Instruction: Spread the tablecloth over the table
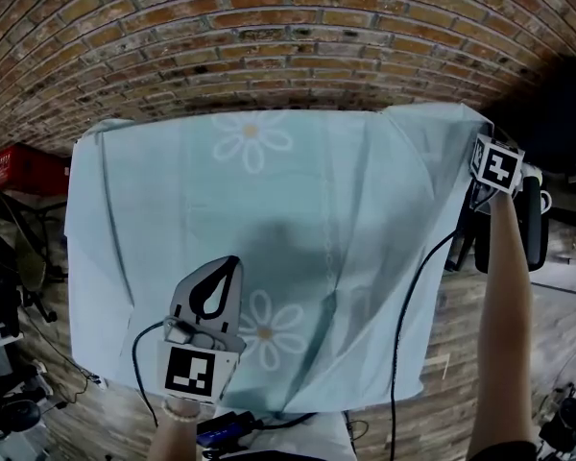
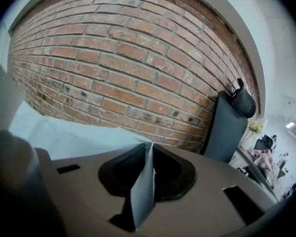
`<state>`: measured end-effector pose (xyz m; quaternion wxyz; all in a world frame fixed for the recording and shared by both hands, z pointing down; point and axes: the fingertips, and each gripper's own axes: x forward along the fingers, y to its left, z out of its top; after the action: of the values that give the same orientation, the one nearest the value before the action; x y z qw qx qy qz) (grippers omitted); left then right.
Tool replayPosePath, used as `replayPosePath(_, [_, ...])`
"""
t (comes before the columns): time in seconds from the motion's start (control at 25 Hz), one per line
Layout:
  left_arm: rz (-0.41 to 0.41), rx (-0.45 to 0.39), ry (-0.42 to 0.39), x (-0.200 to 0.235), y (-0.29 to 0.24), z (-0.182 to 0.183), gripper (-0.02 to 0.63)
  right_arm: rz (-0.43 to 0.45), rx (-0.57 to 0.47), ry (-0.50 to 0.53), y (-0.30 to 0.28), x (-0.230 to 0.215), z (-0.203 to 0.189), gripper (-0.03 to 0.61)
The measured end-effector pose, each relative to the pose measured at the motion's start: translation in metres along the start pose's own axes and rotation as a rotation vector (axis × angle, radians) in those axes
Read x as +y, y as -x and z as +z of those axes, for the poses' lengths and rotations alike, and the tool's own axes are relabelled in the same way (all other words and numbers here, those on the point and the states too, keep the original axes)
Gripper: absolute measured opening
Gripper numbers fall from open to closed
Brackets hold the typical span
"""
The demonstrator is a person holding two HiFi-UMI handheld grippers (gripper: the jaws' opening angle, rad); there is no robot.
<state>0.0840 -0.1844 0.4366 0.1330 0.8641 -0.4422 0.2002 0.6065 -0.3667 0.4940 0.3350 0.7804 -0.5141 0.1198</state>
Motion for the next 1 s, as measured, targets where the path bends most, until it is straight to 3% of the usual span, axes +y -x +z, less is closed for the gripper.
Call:
replayPosePath(0.04, [0.002,0.000,0.001,0.000,0.000,-0.001,0.015,0.023,-0.005,-0.017,0.000,0.003,-0.004,0.053])
replayPosePath(0.12, [0.008,-0.001,0.002,-0.001,0.001,-0.002,0.015,0.076,-0.026,-0.057,-0.001,0.008,-0.008,0.199])
replayPosePath(0.16, [0.011,-0.002,0.003,-0.001,0.002,-0.002,0.015,0.105,-0.036,-0.073,-0.001,0.011,-0.009,0.242])
replayPosePath(0.32, [0.024,-0.006,0.007,0.001,0.007,0.000,0.015,0.163,-0.058,-0.127,0.010,0.011,-0.011,0.270])
replayPosePath(0.44, [0.045,-0.008,0.005,0.005,0.012,0.001,0.015,0.216,-0.104,-0.137,0.033,0.017,-0.003,0.255])
replayPosePath(0.68, [0.146,-0.040,0.006,0.030,0.038,0.009,0.015,0.519,-0.246,-0.187,0.123,0.106,0.036,0.246])
replayPosePath(0.84, [0.241,-0.013,-0.033,0.062,0.064,-0.001,0.015,0.655,-0.333,-0.180,0.191,0.165,0.062,0.167])
replayPosePath(1.0, [0.309,0.022,0.027,0.100,0.099,-0.026,0.020,0.744,-0.380,-0.201,0.251,0.214,0.070,0.069])
